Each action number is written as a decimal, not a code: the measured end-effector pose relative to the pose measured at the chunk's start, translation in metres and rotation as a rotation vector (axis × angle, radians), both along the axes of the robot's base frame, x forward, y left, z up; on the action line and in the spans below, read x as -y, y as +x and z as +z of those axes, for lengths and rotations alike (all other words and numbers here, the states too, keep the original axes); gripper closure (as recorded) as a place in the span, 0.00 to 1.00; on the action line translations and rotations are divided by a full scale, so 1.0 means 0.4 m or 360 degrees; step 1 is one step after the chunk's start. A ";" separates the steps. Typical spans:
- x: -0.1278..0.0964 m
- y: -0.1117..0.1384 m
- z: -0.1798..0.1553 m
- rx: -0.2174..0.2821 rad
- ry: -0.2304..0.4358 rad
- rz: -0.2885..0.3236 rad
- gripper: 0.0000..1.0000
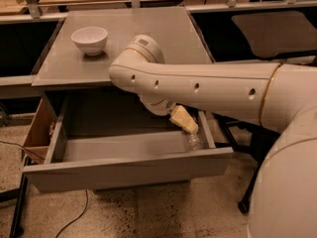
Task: Pick water bottle from top drawer and place on counter
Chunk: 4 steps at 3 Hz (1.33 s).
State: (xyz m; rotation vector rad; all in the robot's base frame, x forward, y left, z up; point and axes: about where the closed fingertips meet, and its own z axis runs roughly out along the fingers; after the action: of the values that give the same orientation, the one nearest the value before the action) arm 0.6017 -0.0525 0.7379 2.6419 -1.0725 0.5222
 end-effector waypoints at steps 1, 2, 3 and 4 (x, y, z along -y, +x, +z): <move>0.032 0.034 -0.015 -0.0045 -0.0063 0.0103 0.00; 0.063 0.077 -0.042 -0.0131 -0.0060 0.0215 0.00; 0.063 0.077 -0.042 -0.0131 -0.0060 0.0215 0.00; 0.036 0.076 -0.082 -0.0151 -0.0094 0.0238 0.00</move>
Offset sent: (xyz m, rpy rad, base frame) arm 0.0480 -0.0344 -0.0250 -0.0282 0.1329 0.1897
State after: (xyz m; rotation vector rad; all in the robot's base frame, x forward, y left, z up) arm 0.6319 -0.0667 0.7050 2.6787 -0.8237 0.4449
